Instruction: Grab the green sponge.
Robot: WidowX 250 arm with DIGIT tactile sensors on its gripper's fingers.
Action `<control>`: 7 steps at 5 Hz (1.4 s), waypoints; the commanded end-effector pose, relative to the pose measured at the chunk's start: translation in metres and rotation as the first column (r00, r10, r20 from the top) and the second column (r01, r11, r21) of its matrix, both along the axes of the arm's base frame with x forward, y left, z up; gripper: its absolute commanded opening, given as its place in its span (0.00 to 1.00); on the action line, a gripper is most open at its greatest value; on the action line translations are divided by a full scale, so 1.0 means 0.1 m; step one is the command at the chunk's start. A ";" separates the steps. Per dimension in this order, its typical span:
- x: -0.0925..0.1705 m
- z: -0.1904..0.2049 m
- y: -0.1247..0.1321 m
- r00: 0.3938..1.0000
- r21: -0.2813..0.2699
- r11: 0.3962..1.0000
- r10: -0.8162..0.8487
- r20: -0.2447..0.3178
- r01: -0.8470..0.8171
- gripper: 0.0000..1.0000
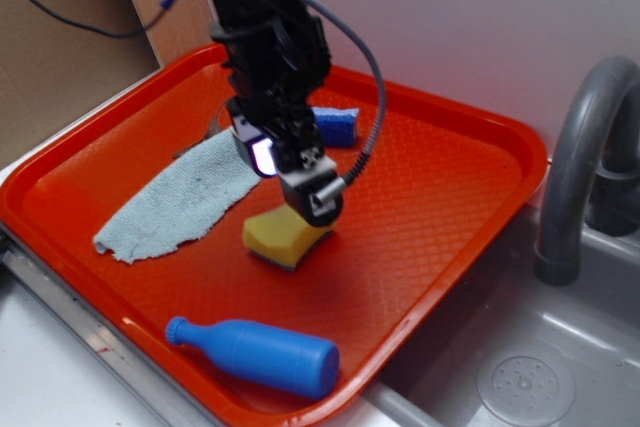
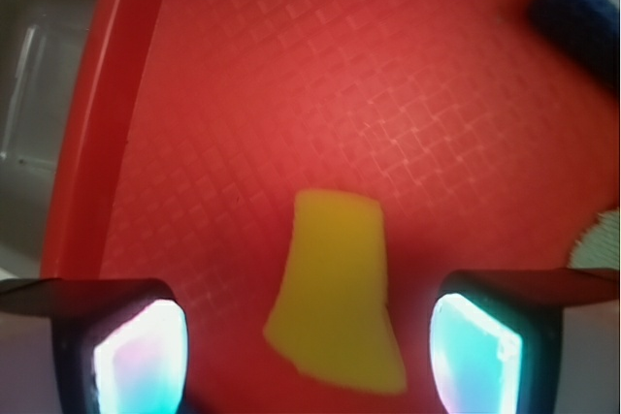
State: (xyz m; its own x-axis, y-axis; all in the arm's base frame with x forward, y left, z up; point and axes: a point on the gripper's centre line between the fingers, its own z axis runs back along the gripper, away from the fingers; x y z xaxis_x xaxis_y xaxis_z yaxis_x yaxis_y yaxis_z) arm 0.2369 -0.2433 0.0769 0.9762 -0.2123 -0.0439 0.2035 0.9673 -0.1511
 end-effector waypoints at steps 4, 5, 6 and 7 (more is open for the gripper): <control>-0.02 0.16 0.10 1.000 0.095 0.995 -0.020 0.004 0.020 0.00; 0.06 0.66 0.54 0.991 0.048 0.999 -0.016 0.131 0.010 0.00; -0.09 1.13 1.07 0.973 -0.033 0.999 0.027 0.228 -0.020 0.00; -0.21 1.43 1.25 0.963 0.005 1.000 0.028 0.269 -0.030 0.00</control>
